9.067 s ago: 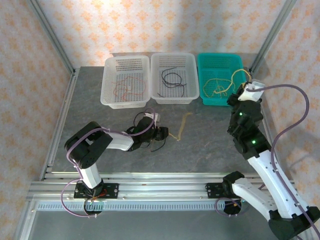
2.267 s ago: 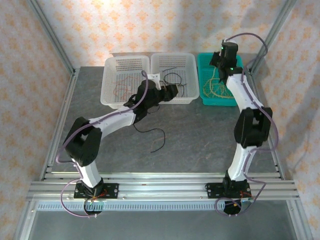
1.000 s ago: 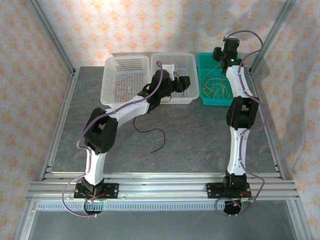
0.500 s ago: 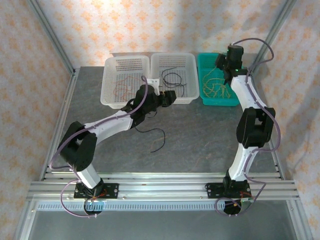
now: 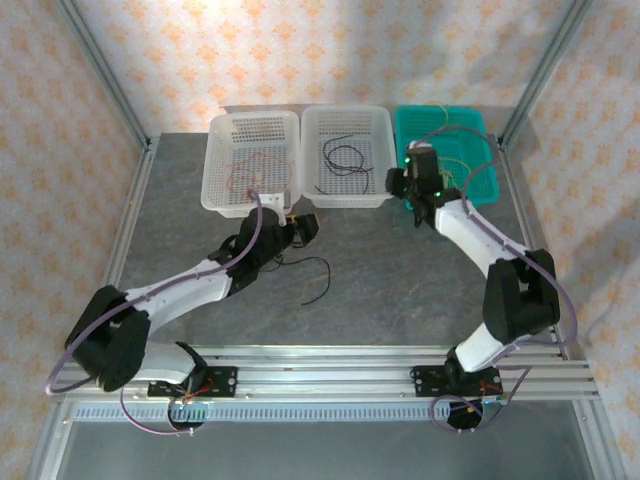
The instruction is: Untangle the cables
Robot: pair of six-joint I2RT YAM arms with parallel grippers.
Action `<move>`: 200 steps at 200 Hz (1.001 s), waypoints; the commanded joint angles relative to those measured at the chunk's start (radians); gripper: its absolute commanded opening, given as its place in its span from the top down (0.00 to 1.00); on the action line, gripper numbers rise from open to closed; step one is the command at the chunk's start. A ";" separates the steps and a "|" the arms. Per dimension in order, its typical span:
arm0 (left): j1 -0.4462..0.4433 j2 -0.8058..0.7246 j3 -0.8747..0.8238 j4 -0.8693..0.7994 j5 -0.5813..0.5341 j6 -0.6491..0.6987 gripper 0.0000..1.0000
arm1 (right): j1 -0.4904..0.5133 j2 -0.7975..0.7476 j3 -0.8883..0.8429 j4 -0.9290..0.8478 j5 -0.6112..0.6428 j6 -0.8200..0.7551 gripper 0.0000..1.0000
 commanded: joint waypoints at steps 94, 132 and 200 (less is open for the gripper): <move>0.267 -0.381 -0.378 -0.017 0.097 -0.244 0.45 | 0.385 -0.035 -0.157 -0.008 -0.118 -0.143 0.54; 0.323 -0.398 -0.392 -0.006 0.150 -0.253 0.45 | 0.447 0.080 -0.115 -0.022 -0.107 -0.213 0.54; 0.377 -0.398 -0.408 0.025 0.199 -0.259 0.45 | 0.468 0.240 -0.047 -0.001 -0.125 -0.236 0.54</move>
